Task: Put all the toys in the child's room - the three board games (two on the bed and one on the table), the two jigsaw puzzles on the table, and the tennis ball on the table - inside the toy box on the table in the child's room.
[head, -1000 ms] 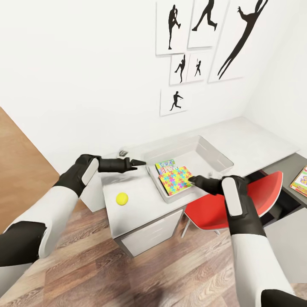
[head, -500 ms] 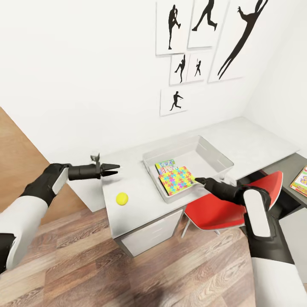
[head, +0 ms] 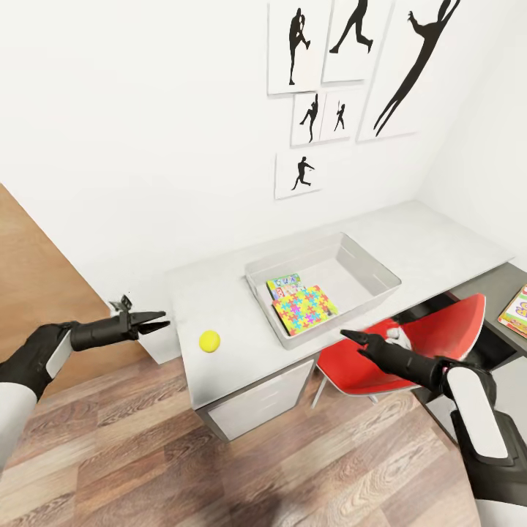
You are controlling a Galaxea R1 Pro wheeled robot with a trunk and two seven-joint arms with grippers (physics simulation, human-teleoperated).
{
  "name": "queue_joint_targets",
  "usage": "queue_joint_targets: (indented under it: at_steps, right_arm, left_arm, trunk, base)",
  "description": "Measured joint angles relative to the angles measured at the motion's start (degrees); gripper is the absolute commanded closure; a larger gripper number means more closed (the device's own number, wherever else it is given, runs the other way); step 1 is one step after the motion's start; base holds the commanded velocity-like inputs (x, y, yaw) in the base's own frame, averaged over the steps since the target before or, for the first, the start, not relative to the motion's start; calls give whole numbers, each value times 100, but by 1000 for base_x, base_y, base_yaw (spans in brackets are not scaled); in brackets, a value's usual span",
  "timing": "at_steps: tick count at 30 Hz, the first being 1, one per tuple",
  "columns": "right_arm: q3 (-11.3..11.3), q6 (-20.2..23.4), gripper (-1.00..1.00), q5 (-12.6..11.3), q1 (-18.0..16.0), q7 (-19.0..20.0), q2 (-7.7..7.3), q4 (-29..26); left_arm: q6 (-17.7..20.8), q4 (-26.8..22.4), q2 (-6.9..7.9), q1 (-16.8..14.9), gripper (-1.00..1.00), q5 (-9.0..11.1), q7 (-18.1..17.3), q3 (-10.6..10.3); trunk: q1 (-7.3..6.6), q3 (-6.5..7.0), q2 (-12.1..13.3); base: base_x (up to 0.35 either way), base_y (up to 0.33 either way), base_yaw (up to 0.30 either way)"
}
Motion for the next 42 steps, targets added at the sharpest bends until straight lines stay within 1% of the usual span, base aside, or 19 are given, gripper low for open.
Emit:
queue_joint_targets:
  at_steps: [2,4,8,11,14,17,19,25,30,35,42]
  right_arm:
    - [-70,0,-100,-40,230,397,-8,0]
    - [-97,-6,-100,-40,323,570,-11,-5]
    - [-117,-7,-100,-37,401,715,-12,-20]
    - [-121,2,-100,-42,423,749,-13,-35]
    - [-122,2,-100,-43,436,765,-13,-20]
    - [-112,2,-100,-41,441,764,-10,-13]
    - [-90,2,-100,-40,444,764,22,-19]
    - [11,-1,-100,-28,445,756,65,-18]
    - [73,-4,-100,-21,446,747,72,-4]
    - [90,-11,-100,-20,446,733,80,7]
    - [98,-15,-100,-17,446,721,83,49]
  left_arm:
    - [-142,9,39,207,-100,3,-91,73]
    - [-278,52,55,364,-100,5,-122,101]
    - [-627,175,52,547,-100,11,-109,182]
    - [-743,205,59,586,-100,8,-120,257]
    - [-812,224,78,603,-100,4,-125,406]
    - [-835,228,92,614,-100,4,-124,511]
    - [-848,231,115,623,-100,3,-125,605]
    - [-857,233,200,641,-100,3,-114,666]
    - [-846,233,207,646,-100,1,-110,672]
    - [-847,233,211,647,-100,3,-108,672]
    - [-857,236,213,655,-100,5,-101,672]
  trunk:
    - [1,1,0]
    - [1,1,0]
    - [1,1,0]
    - [1,1,0]
    - [1,1,0]
    - [1,1,0]
    - [1,1,0]
    - [3,1,-1]
    - [3,1,0]
    - [1,1,0]
    - [3,1,0]
  base:
    - [0,0,0]
    - [0,0,0]
    - [0,0,0]
    - [0,0,0]
    - [0,0,0]
    - [0,0,0]
    - [0,0,0]
    - [-48,1,0]
    - [-184,60,0]
    - [-72,26,0]
    - [-109,-76,0]
